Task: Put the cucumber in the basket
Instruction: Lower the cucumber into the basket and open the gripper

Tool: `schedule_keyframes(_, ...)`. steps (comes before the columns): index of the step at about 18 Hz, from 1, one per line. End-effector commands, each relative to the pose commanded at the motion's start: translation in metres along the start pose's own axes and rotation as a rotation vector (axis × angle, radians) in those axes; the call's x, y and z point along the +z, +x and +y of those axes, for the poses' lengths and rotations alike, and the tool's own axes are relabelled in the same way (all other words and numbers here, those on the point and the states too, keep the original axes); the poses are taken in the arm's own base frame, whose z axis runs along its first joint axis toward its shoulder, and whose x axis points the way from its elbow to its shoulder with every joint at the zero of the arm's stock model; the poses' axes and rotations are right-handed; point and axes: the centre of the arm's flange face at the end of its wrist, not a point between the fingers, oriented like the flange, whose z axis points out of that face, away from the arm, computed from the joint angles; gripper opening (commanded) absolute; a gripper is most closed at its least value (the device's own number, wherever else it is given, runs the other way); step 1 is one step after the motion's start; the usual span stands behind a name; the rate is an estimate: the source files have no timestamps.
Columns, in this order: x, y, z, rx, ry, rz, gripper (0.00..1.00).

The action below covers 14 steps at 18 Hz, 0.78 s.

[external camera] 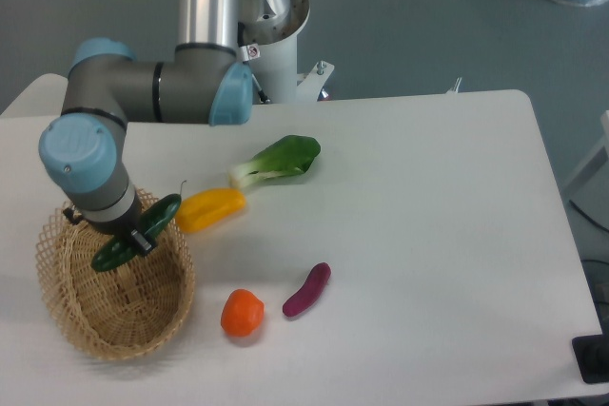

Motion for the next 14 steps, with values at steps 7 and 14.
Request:
schedule_keyframes(7, 0.013, 0.007, -0.011, -0.035, 0.002, -0.004, 0.46)
schedule_keyframes(14, 0.0, 0.007, -0.016, -0.032, 0.013, -0.049, 1.0)
